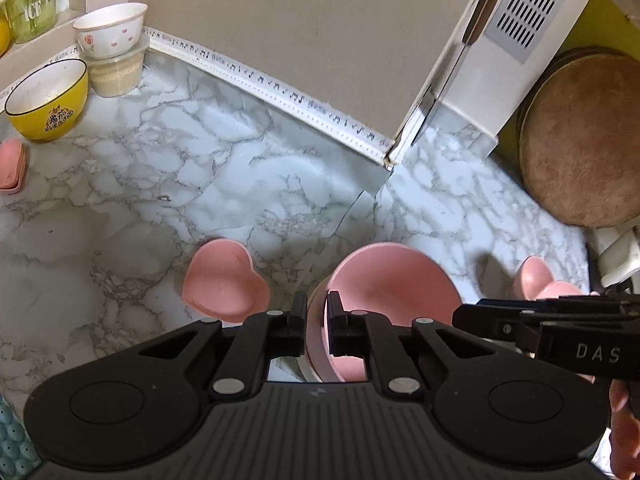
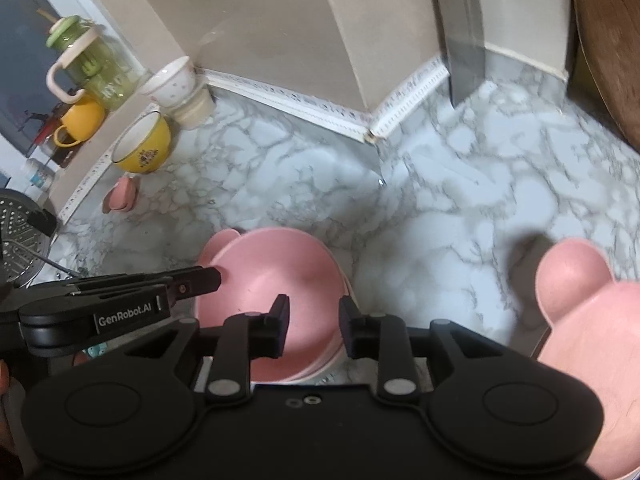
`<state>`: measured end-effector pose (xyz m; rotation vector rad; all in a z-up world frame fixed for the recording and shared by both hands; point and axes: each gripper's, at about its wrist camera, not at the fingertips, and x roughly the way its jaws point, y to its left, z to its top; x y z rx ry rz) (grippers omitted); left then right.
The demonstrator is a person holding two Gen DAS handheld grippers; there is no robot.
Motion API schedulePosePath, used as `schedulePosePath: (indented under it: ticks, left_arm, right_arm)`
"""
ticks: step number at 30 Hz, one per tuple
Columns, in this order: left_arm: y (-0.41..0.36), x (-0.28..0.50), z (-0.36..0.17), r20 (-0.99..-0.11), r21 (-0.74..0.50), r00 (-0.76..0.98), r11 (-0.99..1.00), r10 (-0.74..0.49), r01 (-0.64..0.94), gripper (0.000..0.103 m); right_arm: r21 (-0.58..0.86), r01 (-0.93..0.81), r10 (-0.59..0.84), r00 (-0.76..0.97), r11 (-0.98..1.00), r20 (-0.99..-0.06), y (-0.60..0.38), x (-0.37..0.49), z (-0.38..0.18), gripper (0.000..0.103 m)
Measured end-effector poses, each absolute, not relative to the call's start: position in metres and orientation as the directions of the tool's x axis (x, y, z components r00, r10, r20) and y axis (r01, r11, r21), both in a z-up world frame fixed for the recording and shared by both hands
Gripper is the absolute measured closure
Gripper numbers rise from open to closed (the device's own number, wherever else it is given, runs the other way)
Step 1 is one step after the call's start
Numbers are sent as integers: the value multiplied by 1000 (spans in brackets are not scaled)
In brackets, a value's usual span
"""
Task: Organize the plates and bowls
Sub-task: 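Lower the pink bowl into the cream bowl and open both grippers, then reach both grippers to the pink heart-shaped bowl and close on its rim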
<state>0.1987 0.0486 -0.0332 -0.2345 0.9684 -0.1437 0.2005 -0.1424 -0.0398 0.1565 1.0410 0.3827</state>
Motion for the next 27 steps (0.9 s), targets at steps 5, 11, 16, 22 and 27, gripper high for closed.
schedulePosePath:
  ticks: [5, 11, 16, 22, 27]
  left_arm:
    - [61, 190, -16, -756, -234, 628, 972, -185, 4, 92]
    - [91, 192, -6, -739, -236, 658, 970, -141, -57, 92]
    - [117, 194, -6, -735, -236, 670, 965, -103, -110, 81]
    - [138, 191, -7, -694, -202, 720, 967, -29, -156, 26]
    - [157, 208, -25, -737, -207, 672, 972, -77, -115, 26]
  right_arm:
    - [286, -296, 399, 464, 911, -791, -128, 204, -25, 65]
    - [277, -356, 426, 460, 892, -779, -102, 220, -14, 57]
    - [270, -408, 447, 442, 872, -778, -74, 232, -13, 48]
    - [263, -441, 453, 409, 858, -792, -45, 248, -20, 38]
    - [276, -431, 444, 359, 859, -821, -33, 268, -33, 32]
